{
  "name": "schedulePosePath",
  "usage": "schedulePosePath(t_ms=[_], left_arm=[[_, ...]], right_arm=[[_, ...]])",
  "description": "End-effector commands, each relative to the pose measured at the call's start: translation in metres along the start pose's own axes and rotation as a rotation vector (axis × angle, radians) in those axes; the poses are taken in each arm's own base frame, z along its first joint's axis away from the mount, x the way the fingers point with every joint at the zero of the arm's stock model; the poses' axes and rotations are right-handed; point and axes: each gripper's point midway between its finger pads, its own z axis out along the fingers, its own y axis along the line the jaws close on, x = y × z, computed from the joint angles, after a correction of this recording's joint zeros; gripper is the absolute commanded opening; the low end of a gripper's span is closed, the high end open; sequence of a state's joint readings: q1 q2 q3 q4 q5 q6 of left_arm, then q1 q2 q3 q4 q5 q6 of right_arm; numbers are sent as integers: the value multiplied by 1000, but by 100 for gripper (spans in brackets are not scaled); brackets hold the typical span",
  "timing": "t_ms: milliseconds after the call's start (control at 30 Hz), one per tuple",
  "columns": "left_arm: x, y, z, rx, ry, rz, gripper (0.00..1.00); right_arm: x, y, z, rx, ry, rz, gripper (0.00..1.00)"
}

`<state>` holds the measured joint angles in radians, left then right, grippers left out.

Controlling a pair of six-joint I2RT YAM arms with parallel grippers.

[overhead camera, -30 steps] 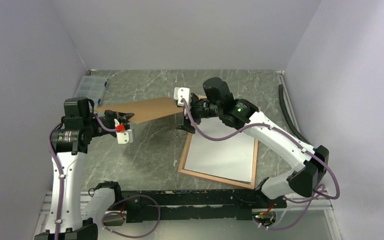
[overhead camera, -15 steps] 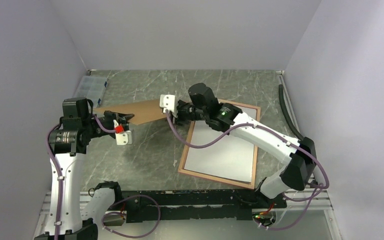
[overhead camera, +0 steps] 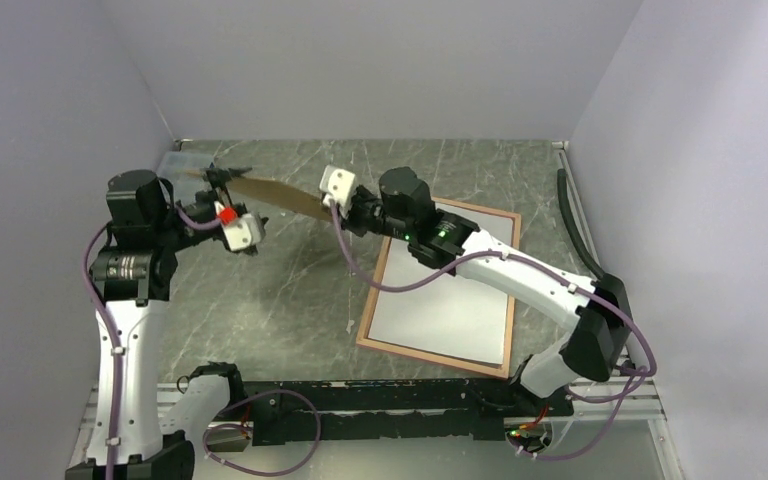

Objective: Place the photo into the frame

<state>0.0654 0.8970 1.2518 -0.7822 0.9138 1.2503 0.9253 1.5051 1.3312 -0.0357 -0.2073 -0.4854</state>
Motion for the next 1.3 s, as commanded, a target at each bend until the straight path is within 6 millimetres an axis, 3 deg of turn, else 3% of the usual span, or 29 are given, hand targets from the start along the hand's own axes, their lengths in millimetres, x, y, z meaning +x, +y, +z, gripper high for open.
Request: schedulePosePath(t_ms=[0,100,200,300,433,467,700,967,1267], left_arm=[[4,49,0,-133,56,-183,94],[12,72,-1,-206,96,-287,94],[12,90,-4,-287,95,-352,94],[17,98,-3,-336,104,-428,94],[37,90,6,-292,165,-561,94],[42,87,8,-285,176,-581,94],[58,74,21,-242,194,-642,94],[87,35,45,-77,244,-787,94],[110,-15,73,151,233,-922,94]], right_arm=[[-39,-61,2,180,-119,319,0],[-35,-92,5,211,-96,503,0],[-42,-129,-8,221,-117,709,0],[-45,-156,-33,232,-145,876,0],[-46,-169,-77,159,-193,1088,0],[-38,-175,-90,155,-192,1145,0],[6,-170,-155,109,-195,1475,0],[80,-133,-217,280,-43,1553,0],[146,-89,-247,314,53,1643,0]])
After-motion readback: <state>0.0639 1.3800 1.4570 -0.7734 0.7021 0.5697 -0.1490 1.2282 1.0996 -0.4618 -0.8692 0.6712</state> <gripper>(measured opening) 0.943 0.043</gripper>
